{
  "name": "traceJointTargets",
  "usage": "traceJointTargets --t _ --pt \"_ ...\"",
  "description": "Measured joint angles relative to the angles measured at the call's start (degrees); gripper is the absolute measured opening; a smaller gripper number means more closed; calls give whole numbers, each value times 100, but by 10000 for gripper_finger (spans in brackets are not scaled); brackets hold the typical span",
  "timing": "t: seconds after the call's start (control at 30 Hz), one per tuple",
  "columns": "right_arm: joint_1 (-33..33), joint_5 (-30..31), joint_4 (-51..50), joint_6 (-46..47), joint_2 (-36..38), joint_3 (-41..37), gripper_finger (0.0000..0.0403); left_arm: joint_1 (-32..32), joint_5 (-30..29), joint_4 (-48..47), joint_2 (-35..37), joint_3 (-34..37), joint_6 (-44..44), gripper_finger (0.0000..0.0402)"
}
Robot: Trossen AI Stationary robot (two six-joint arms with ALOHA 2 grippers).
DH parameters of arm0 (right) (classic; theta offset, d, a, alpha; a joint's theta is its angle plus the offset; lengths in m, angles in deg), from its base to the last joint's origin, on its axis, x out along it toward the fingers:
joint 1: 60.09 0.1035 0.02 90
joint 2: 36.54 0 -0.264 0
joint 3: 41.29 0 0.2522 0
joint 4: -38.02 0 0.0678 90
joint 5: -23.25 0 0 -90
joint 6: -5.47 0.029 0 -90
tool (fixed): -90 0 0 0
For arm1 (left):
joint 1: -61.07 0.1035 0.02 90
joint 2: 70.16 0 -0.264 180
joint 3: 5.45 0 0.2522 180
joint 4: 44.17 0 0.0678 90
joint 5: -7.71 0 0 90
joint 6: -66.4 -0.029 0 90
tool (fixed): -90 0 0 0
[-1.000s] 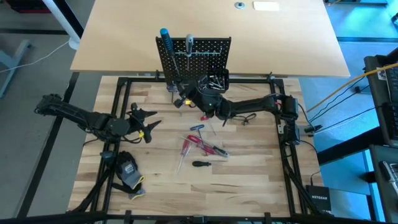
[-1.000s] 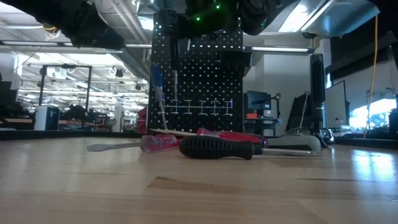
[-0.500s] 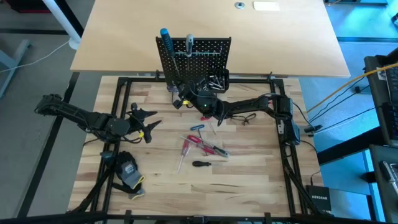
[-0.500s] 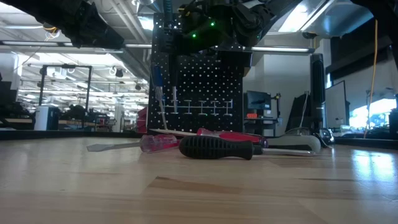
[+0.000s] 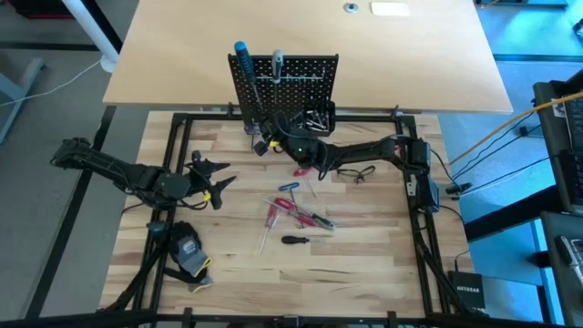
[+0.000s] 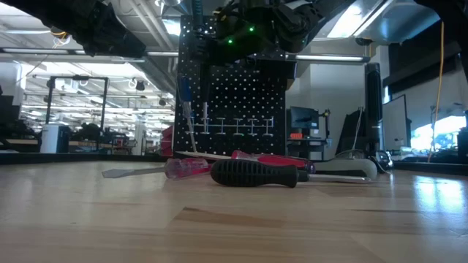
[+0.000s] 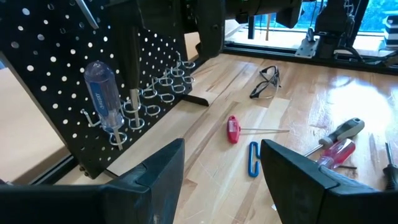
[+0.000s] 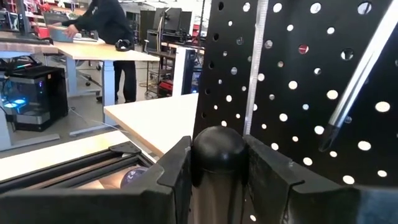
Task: Hang tools onto peg board
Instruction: Hang the black screwdriver on the peg board
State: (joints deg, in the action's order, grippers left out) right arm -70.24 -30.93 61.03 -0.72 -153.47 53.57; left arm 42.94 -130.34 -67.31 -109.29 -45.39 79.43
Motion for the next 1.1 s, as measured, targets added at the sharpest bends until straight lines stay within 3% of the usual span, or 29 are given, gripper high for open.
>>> traceJointTargets --t 0.67,1.1 --pt "-224 -79 407 -197 -65 -49 126 0 2 22 -2 1 -3 199" --pt "-269 -338 -274 583 -57 -42 127 -70 4 155 -2 1 -126 199"
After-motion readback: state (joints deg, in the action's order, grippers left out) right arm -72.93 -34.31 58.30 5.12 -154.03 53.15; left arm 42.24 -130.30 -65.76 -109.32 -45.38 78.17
